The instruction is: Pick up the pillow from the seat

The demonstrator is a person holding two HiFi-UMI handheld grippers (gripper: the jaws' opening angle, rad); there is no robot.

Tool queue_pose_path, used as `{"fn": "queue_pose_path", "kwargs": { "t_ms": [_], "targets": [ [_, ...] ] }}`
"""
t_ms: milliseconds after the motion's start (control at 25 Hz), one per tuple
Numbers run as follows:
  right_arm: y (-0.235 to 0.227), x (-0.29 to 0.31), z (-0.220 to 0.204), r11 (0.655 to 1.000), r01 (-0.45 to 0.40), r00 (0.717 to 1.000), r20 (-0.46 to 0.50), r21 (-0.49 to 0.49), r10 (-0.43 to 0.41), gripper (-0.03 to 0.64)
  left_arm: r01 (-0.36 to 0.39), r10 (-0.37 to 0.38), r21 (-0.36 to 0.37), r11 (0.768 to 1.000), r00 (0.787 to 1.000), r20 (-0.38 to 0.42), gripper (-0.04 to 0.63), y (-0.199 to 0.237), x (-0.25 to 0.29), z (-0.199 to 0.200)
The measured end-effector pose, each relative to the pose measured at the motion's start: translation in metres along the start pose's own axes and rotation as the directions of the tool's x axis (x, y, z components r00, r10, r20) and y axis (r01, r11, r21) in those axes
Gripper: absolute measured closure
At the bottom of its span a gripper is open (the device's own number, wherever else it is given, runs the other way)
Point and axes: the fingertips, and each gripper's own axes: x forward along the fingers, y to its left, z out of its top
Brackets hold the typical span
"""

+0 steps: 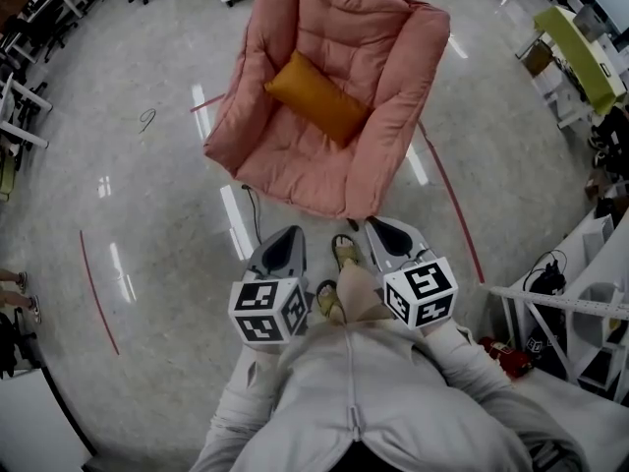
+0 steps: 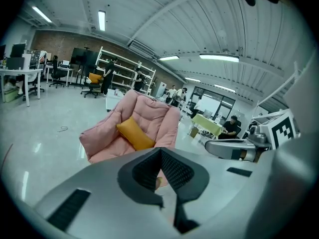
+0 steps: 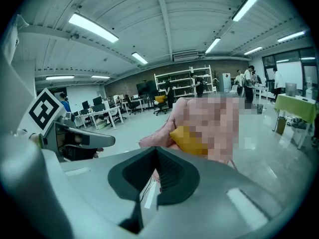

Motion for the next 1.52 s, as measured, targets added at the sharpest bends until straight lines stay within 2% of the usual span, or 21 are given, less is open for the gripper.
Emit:
{"fn": "queue_pose_path", "kwargs": {
  "t_ms": [320, 840, 1160, 1520],
  "targets": [
    [-0.026, 0.035, 0.001, 1.0, -0.02, 0.999, -0.04, 0.012, 0.021, 0.617, -0.037, 0.036, -0.03, 0.999, 0.999, -0.025, 0.591, 0.018, 0.046, 0.008],
    [-0.083, 0.129, 0.041, 0.997, -0.077, 0.993, -0.092, -0.006, 0.076, 0.617, -0.064, 0.061, -0.065, 0.996, 0.997, -0.055, 0.591, 0.053, 0.148, 0.054],
    [-0.122, 0.173, 0.05, 0.996, -0.083, 0.989, -0.124, -0.007, 0.082, 0.617, -0.082, 0.075, -0.081, 0.993, 0.994, -0.085, 0.591, 0.067, 0.202, 0.064],
    [-0.167, 0.238, 0.056, 0.995, -0.096, 0.978, -0.192, -0.039, 0.087, 0.617, -0.141, 0.124, -0.105, 0.984, 0.981, -0.149, 0.591, 0.086, 0.25, 0.063]
  ]
}}
